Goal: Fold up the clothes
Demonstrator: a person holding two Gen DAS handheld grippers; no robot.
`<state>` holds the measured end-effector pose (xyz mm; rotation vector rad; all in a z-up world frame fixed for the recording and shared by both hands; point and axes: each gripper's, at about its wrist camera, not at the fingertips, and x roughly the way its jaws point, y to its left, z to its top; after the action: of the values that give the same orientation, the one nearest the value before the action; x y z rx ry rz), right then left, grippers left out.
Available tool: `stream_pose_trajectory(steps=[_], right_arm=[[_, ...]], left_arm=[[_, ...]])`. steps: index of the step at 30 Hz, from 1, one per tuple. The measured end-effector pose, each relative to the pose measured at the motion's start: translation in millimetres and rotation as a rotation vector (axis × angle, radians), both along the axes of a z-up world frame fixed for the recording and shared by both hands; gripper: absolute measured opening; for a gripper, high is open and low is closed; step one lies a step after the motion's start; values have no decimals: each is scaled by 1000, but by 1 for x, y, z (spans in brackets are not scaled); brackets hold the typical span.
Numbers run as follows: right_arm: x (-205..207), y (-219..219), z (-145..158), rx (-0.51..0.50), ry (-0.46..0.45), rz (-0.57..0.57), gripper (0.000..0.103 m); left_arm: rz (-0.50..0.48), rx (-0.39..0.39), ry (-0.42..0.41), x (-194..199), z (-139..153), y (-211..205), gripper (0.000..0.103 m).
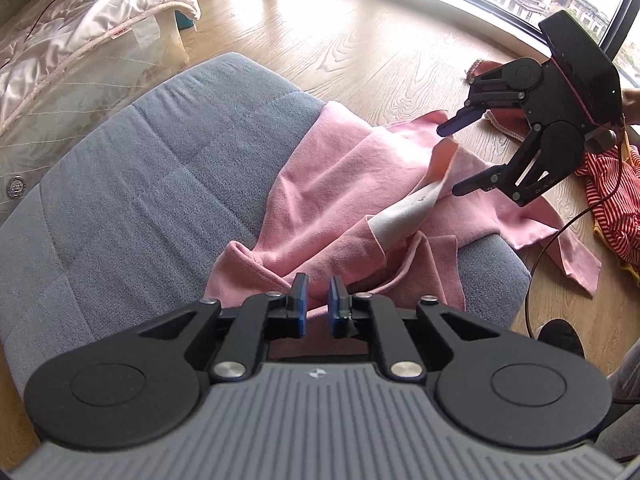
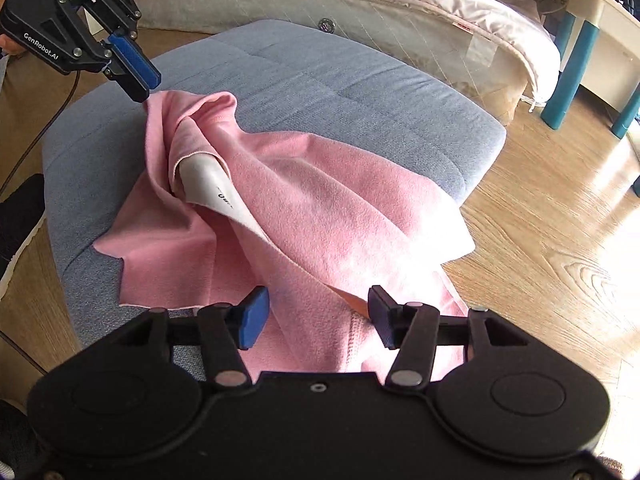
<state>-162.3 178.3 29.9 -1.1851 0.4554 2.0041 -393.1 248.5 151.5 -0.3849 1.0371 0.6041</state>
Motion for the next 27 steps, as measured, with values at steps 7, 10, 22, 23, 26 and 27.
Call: stream_pose_trajectory(steps=[7,10,22,23,26,27], right_arm=[[9,2,-17,-66,-34,-27,54],[6,-3,-17,-112,-26,-19,6],[-47,-25,34,-225,299,70,4],[-53,-26,35,-219,308,89,4],[-64,-23,38,-242,358,114,4],[-66,-22,40,-224,358,119,4]], left_arm=[[-15,-30,10,7,-7,1,14],[-19,-53,3,9,-8,-1,20],[-21,-318,-192,12,-7,-19,37],[-19,-320,-198,12,-5,-20,37],[-35,-253,-195,9,8,-21,41],[-24,-225,-189,5,13,-20,43]])
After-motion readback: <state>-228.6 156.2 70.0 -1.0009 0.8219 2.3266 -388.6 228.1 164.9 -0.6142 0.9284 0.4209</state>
